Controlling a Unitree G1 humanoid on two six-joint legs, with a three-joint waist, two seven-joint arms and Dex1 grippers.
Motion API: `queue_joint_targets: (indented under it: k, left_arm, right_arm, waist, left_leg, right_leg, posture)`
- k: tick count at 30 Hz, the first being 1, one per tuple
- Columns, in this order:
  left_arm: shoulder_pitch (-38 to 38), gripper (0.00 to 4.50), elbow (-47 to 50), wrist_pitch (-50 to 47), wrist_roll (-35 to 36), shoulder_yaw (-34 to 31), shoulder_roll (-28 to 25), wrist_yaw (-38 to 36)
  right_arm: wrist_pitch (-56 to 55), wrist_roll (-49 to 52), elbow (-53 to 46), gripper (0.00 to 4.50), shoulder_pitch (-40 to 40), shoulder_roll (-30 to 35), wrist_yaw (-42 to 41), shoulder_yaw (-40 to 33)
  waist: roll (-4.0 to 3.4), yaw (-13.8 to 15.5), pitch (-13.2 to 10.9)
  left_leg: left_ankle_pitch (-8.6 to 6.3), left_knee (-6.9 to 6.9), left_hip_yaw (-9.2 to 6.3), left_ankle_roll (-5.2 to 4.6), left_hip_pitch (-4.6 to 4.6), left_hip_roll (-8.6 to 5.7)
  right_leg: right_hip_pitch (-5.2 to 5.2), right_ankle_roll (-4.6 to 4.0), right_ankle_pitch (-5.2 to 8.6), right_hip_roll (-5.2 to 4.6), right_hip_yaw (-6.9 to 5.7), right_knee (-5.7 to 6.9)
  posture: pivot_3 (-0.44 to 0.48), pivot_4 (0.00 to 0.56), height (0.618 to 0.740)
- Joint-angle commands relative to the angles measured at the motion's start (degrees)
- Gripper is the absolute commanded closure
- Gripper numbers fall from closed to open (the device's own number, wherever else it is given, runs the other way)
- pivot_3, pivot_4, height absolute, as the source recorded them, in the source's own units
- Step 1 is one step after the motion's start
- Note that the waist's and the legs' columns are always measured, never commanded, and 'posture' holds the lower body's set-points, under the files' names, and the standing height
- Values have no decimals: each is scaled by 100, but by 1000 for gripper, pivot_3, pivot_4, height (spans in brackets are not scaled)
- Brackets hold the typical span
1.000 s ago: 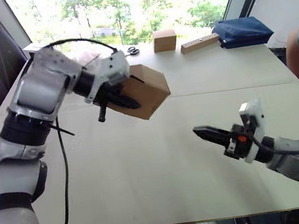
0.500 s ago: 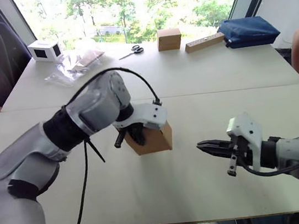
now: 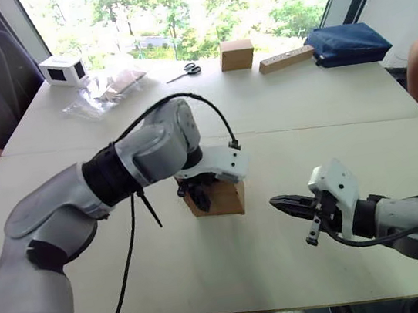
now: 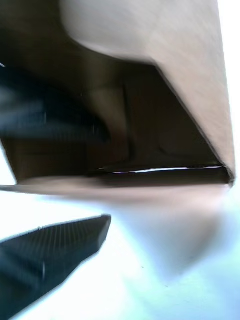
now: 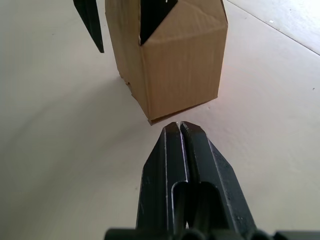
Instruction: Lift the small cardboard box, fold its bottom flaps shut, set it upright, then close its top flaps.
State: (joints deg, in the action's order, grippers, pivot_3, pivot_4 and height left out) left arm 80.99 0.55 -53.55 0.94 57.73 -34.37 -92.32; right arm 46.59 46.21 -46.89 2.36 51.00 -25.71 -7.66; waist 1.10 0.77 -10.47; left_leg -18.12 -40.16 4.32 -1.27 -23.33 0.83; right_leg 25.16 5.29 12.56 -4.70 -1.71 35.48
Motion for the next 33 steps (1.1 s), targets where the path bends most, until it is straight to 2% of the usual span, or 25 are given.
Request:
queue_joint_targets:
  k: [1, 3, 10, 12, 14, 17, 18, 19, 21, 25, 27, 28, 29, 33]
  left_arm:
    - [628, 902, 80, -854, 854, -140, -4, -18]
    - [871, 902, -11, -1185, 1301, -283, 4, -18]
    - [986, 902, -910, -1462, 2027, -1216, 64, -18]
    - [774, 902, -1432, -1471, 2277, -2255, 262, 358]
    - [363, 902, -1734, -1151, 2505, -3526, 421, 1117]
    - [-779, 902, -1298, -317, 2911, -5539, 512, 2236]
    - [-1044, 902, -1127, -212, 3021, -5935, 528, 2461]
    - [-1416, 1281, -878, -141, 2999, -6111, 437, 2624]
    - [-2013, 1547, -483, -139, 3013, -6332, 281, 2854]
    - [-3208, 3049, 186, -39, 3030, -6749, -79, 3267]
    - [-3747, 3729, 389, 175, 2923, -6788, -251, 3383]
    - [-4041, 4215, 496, 312, 2847, -6743, -352, 3401]
    - [-4341, 4432, 593, 502, 2724, -6630, -454, 3401]
    - [-5426, 4432, 958, 1141, 2366, -6058, -521, 3399]
  right_arm:
    - [-178, -147, 130, 4500, -76, 4, -222, -156]
    - [-230, -233, 259, 4500, -141, 12, -340, -127]
    - [-247, -134, 576, 4500, -505, -146, -594, -243]
    - [-300, -23, 735, 4500, -585, -240, -662, -424]
    - [-324, 192, 883, 4500, -718, -412, -682, -640]
    - [-247, 636, 1085, 4500, -1035, -656, -653, -865]
    - [-229, 736, 1140, 4500, -1103, -698, -651, -913]
    - [-209, 751, 1221, 4500, -1176, -691, -700, -903]
    - [-204, 699, 1364, 4500, -1256, -644, -819, -855]
    - [-182, 581, 1526, 4500, -1379, -533, -1081, -655]
    - [-111, 672, 1550, 4500, -1402, -555, -1119, -629]
    - [-94, 649, 1552, 4500, -1358, -541, -1171, -580]
    - [-100, 540, 1570, 4500, -1273, -499, -1240, -497]
    - [-435, -291, 1773, 4500, -781, -275, -1629, 118]
  waist:
    - [1, -2, 0]
    - [0, -1, 0]
    - [-2, -10, 1]
    - [-2, -6, 1]
    - [-2, -5, 1]
    - [-8, -62, 5]
    - [-10, -119, 6]
    - [-9, -127, 5]
    - [-8, -137, 4]
    - [-4, -128, 4]
    - [-4, -101, 4]
    - [-3, -79, 5]
    - [-3, -64, 5]
    - [1, 12, 9]
  left_leg:
    - [0, 0, 0, 0, 0, 0]
    - [0, 0, -2, 0, -1, 2]
    - [1, -1, -1, 0, 3, 2]
    - [0, -1, -1, 0, 2, 1]
    - [1, -4, -2, 0, 0, 1]
    - [1, -8, -1, 1, 7, 11]
    - [2, -5, 0, 2, 14, 12]
    - [5, -4, -1, 8, 16, 14]
    - [13, -1, -5, 22, 15, 14]
    - [22, -1, 0, 39, 12, 9]
    - [21, -2, 0, 36, 12, 3]
    - [21, -2, 0, 36, 12, 0]
    - [21, -2, 1, 36, 13, -2]
    - [18, -2, 2, 32, 17, -6]
  right_leg:
    - [0, 0, 0, 0, 0, 0]
    - [1, 1, 0, 0, 0, 1]
    - [6, 3, 0, 3, 2, 14]
    - [15, 11, 5, 3, 2, 31]
    - [18, 11, 5, 2, 1, 40]
    - [19, 11, 4, -2, 6, 56]
    - [17, 10, 4, -3, 8, 56]
    - [18, 10, 4, -3, 8, 66]
    - [18, 9, 3, -2, 3, 65]
    - [16, 9, 2, -13, 3, 64]
    - [14, 9, 2, -21, 1, 62]
    - [14, 9, 2, -25, 1, 63]
    - [12, 9, 1, -26, 0, 61]
    - [3, 9, 2, -30, -2, 58]
  posture:
    - [0, 150, 740]
    - [0, 150, 740]
    - [0, 150, 740]
    - [0, 150, 740]
    - [0, 150, 740]
    - [0, 150, 740]
    - [0, 150, 740]
    - [0, 150, 740]
    - [0, 150, 740]
    - [0, 150, 740]
    - [0, 150, 740]
    - [0, 150, 740]
    - [0, 150, 740]
    - [0, 150, 740]
